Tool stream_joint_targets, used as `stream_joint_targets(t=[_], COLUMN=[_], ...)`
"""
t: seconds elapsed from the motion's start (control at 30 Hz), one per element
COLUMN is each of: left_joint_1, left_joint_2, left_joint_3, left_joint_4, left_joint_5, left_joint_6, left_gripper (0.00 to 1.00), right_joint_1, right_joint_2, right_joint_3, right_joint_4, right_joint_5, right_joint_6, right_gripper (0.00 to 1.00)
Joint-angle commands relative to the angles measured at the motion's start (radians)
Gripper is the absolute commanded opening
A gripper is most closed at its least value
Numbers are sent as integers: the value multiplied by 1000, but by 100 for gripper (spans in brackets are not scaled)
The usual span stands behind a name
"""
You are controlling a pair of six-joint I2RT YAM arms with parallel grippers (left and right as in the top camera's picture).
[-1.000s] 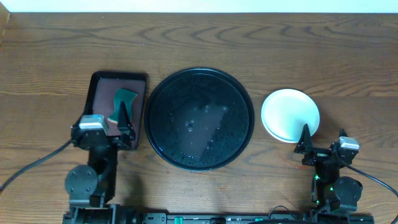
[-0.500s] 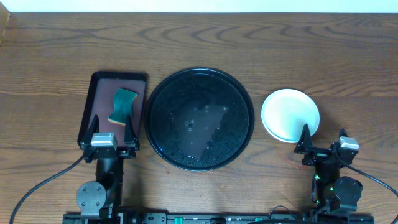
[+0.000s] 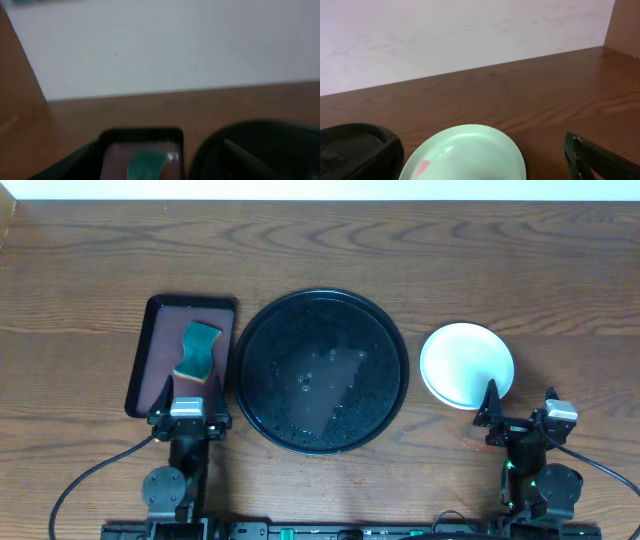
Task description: Clean dirty plates on tray and stack at the side
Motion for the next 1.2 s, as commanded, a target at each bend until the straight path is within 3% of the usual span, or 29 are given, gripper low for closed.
stream_joint_targets(t=[0.0, 0.1, 1.17], left_joint_1=[0, -1, -2], left_joint_2=[-9, -9, -6], left_joint_3=[-6, -6, -6], left_joint_4=[-68, -179, -171], left_joint_5=[6, 5, 6], left_joint_6=[23, 20, 18], left_gripper=[74, 74, 74], right_joint_1=[9, 9, 9], right_joint_2=[-7, -7, -7], right_joint_3=[-4, -4, -4], right_joint_4=[-1, -1, -1], right_joint_5=[-8, -8, -8], right_joint_6=[-4, -4, -4], right_gripper=[99, 99, 99])
